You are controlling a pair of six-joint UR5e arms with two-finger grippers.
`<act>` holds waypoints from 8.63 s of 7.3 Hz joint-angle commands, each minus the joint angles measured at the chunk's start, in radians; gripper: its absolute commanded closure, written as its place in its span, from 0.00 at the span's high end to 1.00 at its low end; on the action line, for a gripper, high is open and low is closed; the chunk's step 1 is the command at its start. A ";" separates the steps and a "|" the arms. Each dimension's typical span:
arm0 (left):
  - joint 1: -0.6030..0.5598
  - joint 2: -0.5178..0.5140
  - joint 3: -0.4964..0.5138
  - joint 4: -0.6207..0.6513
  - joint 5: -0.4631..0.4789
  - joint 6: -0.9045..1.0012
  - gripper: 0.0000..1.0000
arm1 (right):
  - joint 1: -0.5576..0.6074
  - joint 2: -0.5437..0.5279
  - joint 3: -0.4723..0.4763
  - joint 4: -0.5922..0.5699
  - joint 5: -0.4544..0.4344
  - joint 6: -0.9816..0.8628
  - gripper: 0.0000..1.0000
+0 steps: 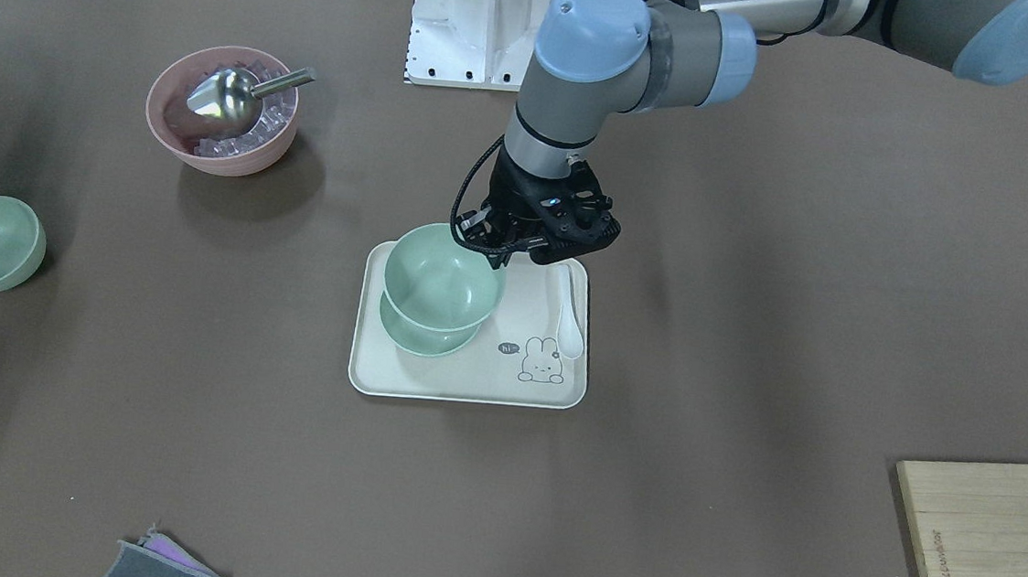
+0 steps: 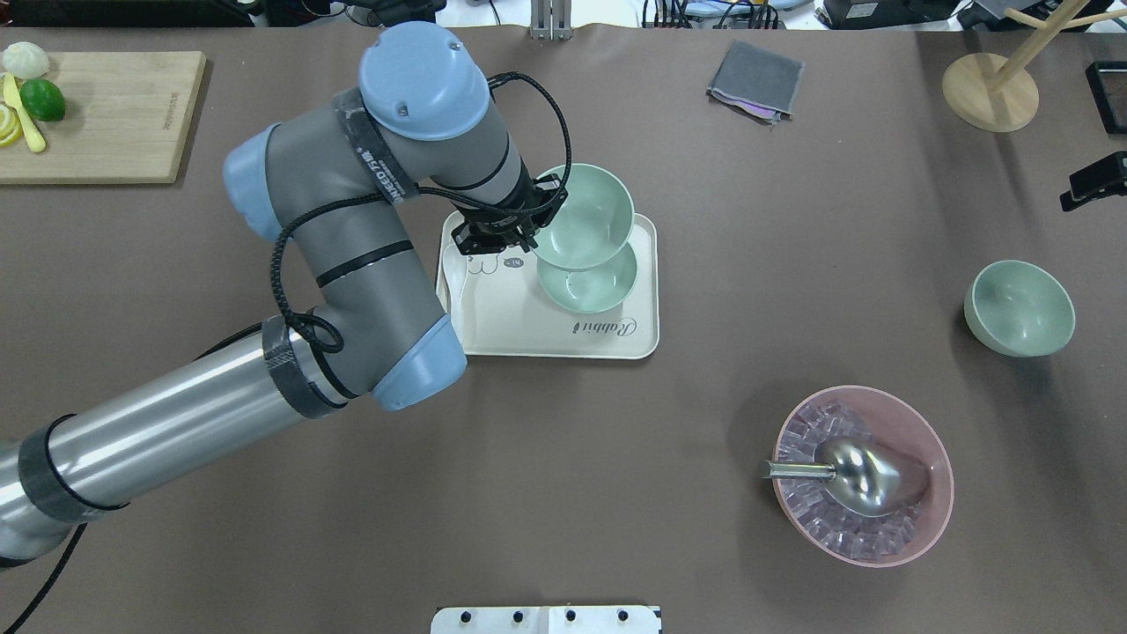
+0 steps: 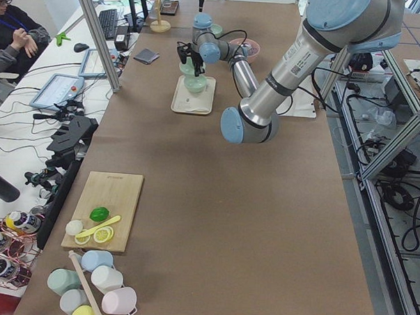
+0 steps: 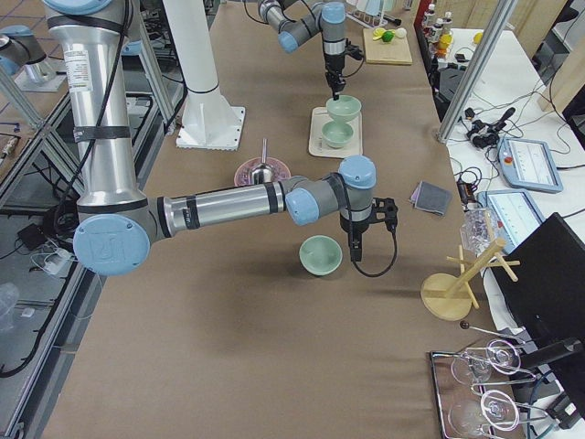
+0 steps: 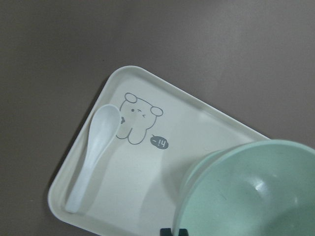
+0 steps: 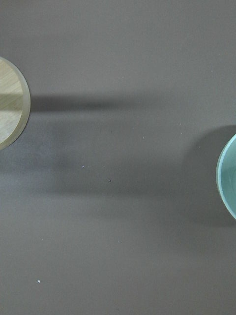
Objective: Stack green bowls together
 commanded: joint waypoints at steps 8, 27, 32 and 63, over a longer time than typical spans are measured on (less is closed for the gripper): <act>0.042 -0.022 0.123 -0.107 0.058 -0.010 0.00 | 0.000 0.001 -0.004 0.000 -0.001 0.000 1.00; 0.054 -0.025 0.150 -0.077 0.029 0.061 0.00 | 0.000 0.000 -0.006 0.002 -0.001 0.002 1.00; 0.059 -0.020 0.159 -0.083 0.031 0.062 0.00 | 0.000 0.000 -0.006 0.002 -0.001 0.002 1.00; 0.057 0.012 0.141 -0.176 0.009 0.067 0.99 | 0.002 0.001 -0.004 0.000 0.001 0.002 1.00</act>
